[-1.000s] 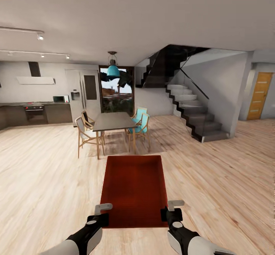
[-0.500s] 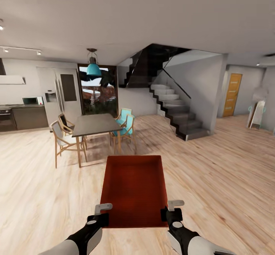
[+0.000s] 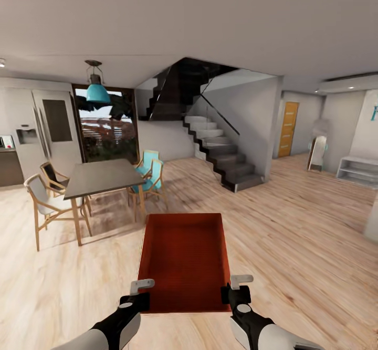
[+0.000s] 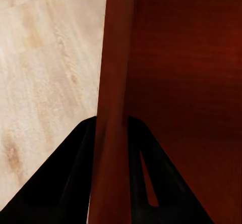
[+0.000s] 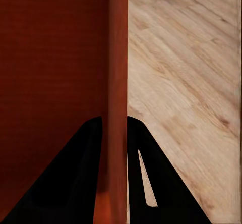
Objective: Move the two storage containers from the living room to the garage. In the garage, place one container on the floor and stack the other container on top of it (either order is fine).
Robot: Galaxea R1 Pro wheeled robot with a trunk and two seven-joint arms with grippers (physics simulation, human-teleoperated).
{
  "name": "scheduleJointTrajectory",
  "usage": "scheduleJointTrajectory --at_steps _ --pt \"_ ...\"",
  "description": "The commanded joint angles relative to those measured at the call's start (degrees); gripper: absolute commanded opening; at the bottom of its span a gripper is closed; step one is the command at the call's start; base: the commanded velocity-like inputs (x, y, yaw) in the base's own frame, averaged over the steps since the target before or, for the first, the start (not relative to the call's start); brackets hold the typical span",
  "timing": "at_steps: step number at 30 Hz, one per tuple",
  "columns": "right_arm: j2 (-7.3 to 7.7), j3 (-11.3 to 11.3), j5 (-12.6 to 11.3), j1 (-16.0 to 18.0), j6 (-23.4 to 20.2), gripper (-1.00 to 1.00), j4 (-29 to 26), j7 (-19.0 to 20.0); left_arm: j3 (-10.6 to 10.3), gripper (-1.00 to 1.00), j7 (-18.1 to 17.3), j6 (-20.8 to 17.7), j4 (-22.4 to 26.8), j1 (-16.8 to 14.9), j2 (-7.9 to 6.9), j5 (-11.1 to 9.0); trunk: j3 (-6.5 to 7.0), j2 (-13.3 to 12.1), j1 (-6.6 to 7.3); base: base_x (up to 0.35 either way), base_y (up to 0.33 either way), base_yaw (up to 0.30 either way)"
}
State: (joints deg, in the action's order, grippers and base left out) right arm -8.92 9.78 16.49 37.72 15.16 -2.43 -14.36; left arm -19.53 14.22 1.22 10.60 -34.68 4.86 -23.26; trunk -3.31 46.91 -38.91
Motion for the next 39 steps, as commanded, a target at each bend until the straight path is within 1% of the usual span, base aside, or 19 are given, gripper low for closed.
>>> scheduleJointTrajectory --at_steps 1,39 --pt "-0.05 2.3 1.1 0.1 0.0 -1.00 0.1 -0.1 -0.2 -1.00 0.5 0.0 0.1 0.0 0.06 -0.6 -0.09 0.1 -0.05 0.322 0.098 -0.283" --pt "0.13 2.3 1.0 0.1 0.0 -1.00 0.1 -0.1 -0.1 -1.00 0.5 0.0 0.1 0.0 0.06 -0.6 -0.09 0.1 -0.05 0.322 0.095 -0.283"
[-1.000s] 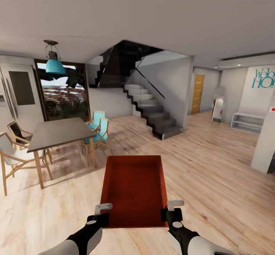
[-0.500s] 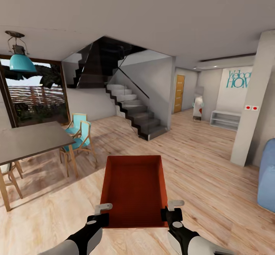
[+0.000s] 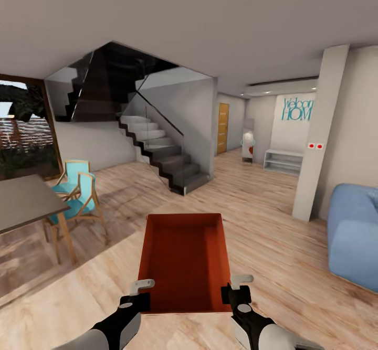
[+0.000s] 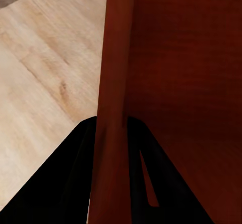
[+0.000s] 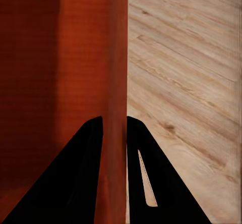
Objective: Move the two storage containers from the living room to the garage. In the garage, place one container on the floor and stack the other container on top of it (either order is fine).
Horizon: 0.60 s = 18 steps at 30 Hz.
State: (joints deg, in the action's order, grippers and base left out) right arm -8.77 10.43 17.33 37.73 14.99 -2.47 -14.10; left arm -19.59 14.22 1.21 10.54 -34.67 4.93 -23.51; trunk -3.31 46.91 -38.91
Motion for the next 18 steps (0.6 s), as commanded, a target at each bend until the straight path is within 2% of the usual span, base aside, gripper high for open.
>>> scheduleJointTrajectory --at_steps 1,18 --pt "-0.02 1.6 0.2 0.1 0.2 -1.00 0.1 -0.3 -0.1 -1.00 0.5 0.0 0.2 -0.1 -0.01 -0.3 -0.09 0.1 -0.05 0.322 0.083 -0.283" --pt "-0.02 1.6 0.2 0.1 0.2 -1.00 0.1 -0.3 -0.1 -1.00 0.5 0.0 0.2 -0.1 -0.04 -0.3 -0.09 0.1 -0.05 0.322 0.081 -0.283"
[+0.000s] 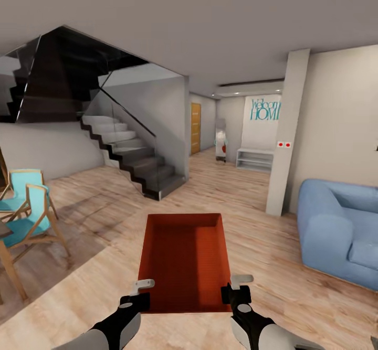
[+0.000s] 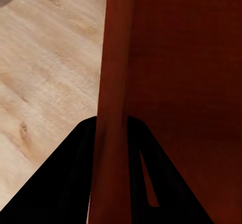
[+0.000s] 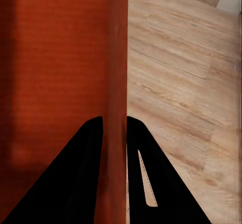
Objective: Move the two storage containers from the living room to the garage. In the garage, place one container on the floor and stack the other container on top of it (either order is fine).
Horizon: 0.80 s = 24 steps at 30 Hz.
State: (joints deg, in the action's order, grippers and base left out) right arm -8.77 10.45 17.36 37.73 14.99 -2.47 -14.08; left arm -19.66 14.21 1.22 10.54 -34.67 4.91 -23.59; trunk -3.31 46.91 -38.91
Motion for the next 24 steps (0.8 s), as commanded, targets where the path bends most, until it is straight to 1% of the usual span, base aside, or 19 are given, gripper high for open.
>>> scheduleJointTrajectory --at_steps 1,21,24 --pt "-0.02 1.6 0.1 0.1 0.2 -1.00 0.1 -0.3 0.0 -1.00 0.6 0.0 0.2 -0.1 -0.01 -0.2 -0.09 0.1 -0.05 0.322 0.080 -0.283" --pt "-0.02 1.6 0.1 0.1 0.2 -1.00 0.1 -0.3 0.0 -1.00 0.6 0.0 0.2 -0.1 -0.01 -0.2 -0.09 0.1 -0.05 0.322 0.078 -0.283" --pt "0.04 1.6 0.1 0.1 0.2 -1.00 0.1 -0.3 0.0 -1.00 0.6 0.0 0.2 -0.1 -0.03 -0.2 -0.09 0.1 -0.05 0.322 0.076 -0.178"
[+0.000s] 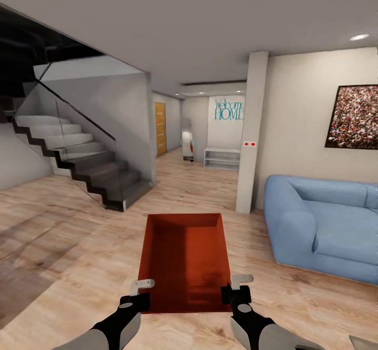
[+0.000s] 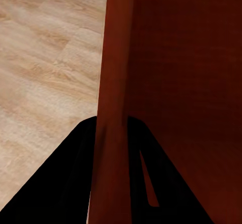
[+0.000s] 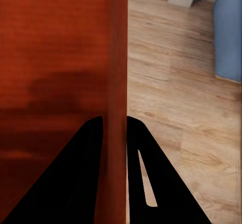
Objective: Move the two storage containers from the living room to the garage. In the garage, place one container on the floor and stack the other container on top of it (either order is fine).
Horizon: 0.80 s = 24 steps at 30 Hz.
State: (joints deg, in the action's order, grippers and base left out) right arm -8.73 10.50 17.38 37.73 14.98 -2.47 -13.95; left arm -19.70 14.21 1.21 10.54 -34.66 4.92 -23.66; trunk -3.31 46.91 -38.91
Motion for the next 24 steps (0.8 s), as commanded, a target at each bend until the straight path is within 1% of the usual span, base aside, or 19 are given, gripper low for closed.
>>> scheduleJointTrajectory --at_steps 1,24 --pt "0.00 1.6 0.1 0.1 0.2 -1.00 0.1 -0.4 0.0 -1.00 0.6 0.0 0.2 -0.1 -0.03 -0.2 -0.09 0.1 -0.05 0.322 0.076 -0.088" --pt "0.03 1.6 -0.1 0.1 0.2 -1.00 0.1 -0.4 0.0 -1.00 0.6 0.0 0.2 -0.1 -0.01 -0.2 -0.09 0.1 -0.05 0.322 0.076 -0.007"
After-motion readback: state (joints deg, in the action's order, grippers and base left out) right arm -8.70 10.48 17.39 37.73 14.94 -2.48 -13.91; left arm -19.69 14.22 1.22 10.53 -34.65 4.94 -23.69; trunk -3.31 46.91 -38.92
